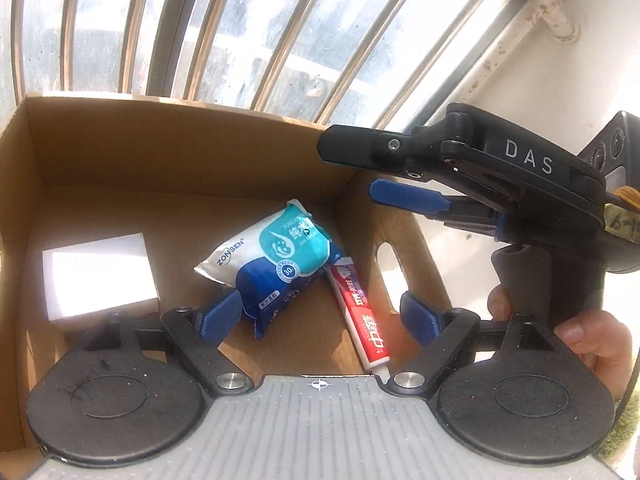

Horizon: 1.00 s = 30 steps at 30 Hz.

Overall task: Organize objects
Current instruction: 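Withdraw the open right tool up from the cardboard box, then move the right tool to the gold-lidded glass jar and close on it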

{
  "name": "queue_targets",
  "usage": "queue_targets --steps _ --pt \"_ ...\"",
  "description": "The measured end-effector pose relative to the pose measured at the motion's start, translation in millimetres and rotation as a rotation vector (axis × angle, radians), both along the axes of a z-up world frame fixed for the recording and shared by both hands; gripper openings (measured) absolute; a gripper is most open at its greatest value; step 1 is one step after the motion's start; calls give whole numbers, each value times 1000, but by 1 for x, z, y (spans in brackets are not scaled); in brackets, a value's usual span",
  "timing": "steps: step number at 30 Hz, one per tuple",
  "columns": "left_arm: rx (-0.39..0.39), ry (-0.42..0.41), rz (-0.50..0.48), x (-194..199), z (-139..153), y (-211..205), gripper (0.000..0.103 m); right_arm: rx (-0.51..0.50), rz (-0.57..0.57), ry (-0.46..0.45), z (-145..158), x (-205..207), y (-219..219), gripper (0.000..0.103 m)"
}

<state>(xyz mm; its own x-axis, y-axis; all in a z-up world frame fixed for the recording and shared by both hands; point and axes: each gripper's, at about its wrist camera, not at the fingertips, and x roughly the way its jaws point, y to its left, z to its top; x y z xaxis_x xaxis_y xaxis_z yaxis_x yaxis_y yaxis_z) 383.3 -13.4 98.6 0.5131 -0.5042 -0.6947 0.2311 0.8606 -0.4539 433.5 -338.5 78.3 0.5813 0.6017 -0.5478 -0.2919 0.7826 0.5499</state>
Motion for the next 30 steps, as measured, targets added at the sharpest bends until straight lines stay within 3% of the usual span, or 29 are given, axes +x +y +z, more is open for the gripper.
queue_targets --steps 7,11,14,19,24,30 --pt "-122 -166 -51 -85 40 17 95 193 43 -160 42 -105 -34 96" --pt "-149 -307 -74 -155 50 40 99 257 76 -230 45 -164 -37 98" --pt "-90 -426 -49 -206 43 54 101 284 110 -257 33 -201 -31 100" --pt "98 -559 91 -275 12 79 102 285 171 -238 2 -238 -9 100" --pt "251 -566 187 -308 -29 93 102 260 244 -148 -32 -250 31 100" --pt "329 -533 281 -312 -62 115 102 224 343 -35 -72 -245 88 99"
